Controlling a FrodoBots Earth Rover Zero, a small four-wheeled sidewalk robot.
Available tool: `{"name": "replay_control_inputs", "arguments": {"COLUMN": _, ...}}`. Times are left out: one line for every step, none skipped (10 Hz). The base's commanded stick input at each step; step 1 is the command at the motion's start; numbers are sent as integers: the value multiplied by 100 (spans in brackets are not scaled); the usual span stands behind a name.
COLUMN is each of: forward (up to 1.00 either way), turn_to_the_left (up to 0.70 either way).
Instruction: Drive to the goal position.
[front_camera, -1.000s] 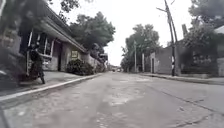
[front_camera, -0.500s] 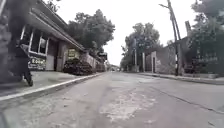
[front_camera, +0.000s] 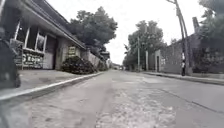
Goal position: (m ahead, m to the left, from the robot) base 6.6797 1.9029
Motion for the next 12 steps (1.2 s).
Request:
{"name": "replay_control_inputs", "arguments": {"forward": 100, "turn_to_the_left": 0}}
{"name": "replay_control_inputs", "arguments": {"forward": 100, "turn_to_the_left": -5}}
{"name": "replay_control_inputs", "arguments": {"forward": 100, "turn_to_the_left": -23}}
{"name": "replay_control_inputs", "arguments": {"forward": 100, "turn_to_the_left": -36}}
{"name": "replay_control_inputs", "arguments": {"forward": 100, "turn_to_the_left": -8}}
{"name": "replay_control_inputs", "arguments": {"forward": 100, "turn_to_the_left": 0}}
{"name": "replay_control_inputs", "arguments": {"forward": 100, "turn_to_the_left": 0}}
{"name": "replay_control_inputs", "arguments": {"forward": 100, "turn_to_the_left": 0}}
{"name": "replay_control_inputs", "arguments": {"forward": 100, "turn_to_the_left": 0}}
{"name": "replay_control_inputs", "arguments": {"forward": 100, "turn_to_the_left": 0}}
{"name": "replay_control_inputs", "arguments": {"forward": 100, "turn_to_the_left": 0}}
{"name": "replay_control_inputs", "arguments": {"forward": 100, "turn_to_the_left": -1}}
